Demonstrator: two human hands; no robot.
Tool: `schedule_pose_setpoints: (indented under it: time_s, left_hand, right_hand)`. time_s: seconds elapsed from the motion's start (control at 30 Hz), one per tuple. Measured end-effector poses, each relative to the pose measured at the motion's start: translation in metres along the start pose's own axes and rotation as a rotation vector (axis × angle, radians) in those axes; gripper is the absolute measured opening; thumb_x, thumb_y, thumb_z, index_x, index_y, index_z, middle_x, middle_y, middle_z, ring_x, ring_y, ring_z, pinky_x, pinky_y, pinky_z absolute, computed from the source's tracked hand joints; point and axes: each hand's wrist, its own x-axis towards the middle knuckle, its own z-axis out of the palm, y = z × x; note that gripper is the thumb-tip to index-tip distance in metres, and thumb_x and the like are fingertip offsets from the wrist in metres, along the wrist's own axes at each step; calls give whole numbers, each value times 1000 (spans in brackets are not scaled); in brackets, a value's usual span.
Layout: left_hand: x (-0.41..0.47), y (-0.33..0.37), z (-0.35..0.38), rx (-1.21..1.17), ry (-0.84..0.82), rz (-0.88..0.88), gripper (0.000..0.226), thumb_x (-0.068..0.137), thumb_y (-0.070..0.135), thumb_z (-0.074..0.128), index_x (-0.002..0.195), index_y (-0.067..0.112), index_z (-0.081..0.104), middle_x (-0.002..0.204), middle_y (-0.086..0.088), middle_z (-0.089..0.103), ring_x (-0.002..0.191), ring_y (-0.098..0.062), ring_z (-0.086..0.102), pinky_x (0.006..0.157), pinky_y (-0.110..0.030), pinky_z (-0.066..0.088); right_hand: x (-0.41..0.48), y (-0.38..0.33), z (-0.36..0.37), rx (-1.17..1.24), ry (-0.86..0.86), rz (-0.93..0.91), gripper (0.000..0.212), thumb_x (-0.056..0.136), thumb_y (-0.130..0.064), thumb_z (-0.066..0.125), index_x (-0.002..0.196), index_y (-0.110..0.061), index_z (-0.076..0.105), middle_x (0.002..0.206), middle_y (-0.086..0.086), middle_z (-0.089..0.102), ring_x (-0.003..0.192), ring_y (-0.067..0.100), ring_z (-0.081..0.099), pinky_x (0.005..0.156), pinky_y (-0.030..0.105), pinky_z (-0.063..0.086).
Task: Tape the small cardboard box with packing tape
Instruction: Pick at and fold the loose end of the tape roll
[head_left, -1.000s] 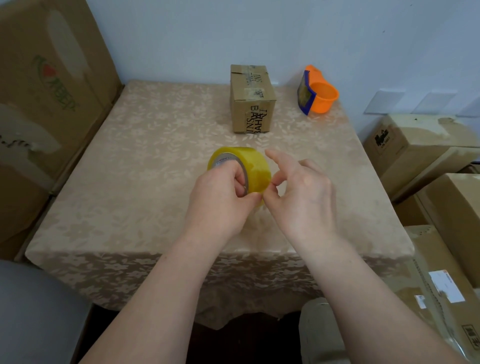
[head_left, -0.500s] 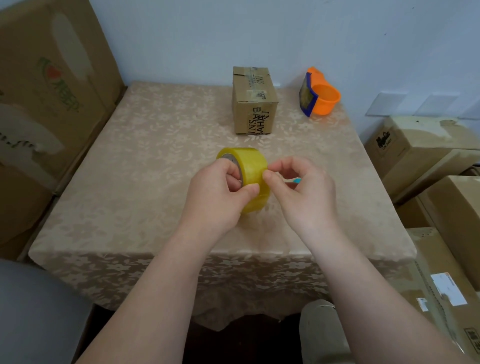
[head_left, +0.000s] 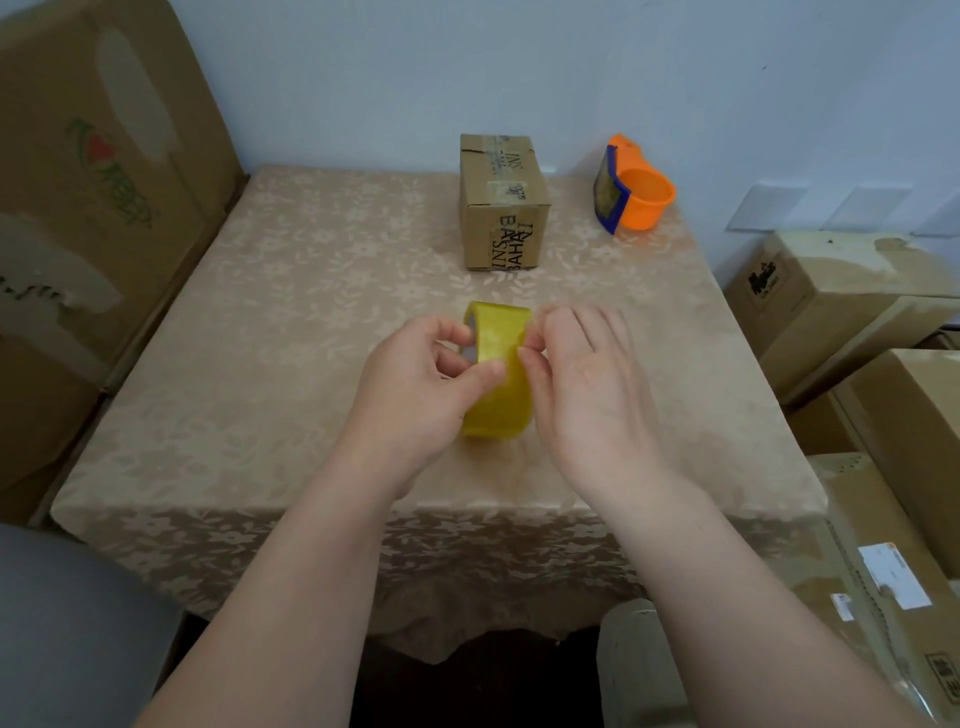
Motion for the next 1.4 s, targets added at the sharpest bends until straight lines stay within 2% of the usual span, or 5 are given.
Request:
schedule_pose_setpoints:
  time_s: [0.37,0.63,0.9,1.23,1.4]
  left_hand:
    - [-2,1,0,195,-39,143,50,76,29,68,125,36,56,82,7,50,73,-15,53,84,-47,52]
    - [-3,7,-5,554,-6,224,70,66,34,79,129,39,50,152,4,26,139,-19,22,104,-22,15]
    - [-2,3,-4,581,-2,301,73,67,33,80,132,32,49,147,13,39,142,-19,20,108,-22,11]
    - [6,-5,-15,388,-50,279,69,60,39,80,124,33,56,137,15,49,135,-12,35,112,-31,23]
    - [6,-4,-14,469,31,432,47,67,26,80,112,29,66,121,19,53,130,-12,35,106,-23,21]
  right_hand:
    - [-2,-11,-5,16,156,31,26,79,-6,64,103,-15,70,75,4,70,75,28,62,63,35,49]
    - [4,-3,-5,271,69,234,14,78,-24,67,86,-19,76,80,-2,61,79,24,60,71,36,49]
    - [1,-5,0,92,133,74,5,79,-11,65,76,-7,66,87,6,62,87,26,55,71,26,40]
    - [6,2,-1,970,-234,430,22,86,-3,62,71,-18,62,103,-2,54,90,-5,56,80,13,44]
    - [5,6,0,472,-69,179,4,80,-23,66,77,-25,67,101,-12,62,104,15,56,94,19,37]
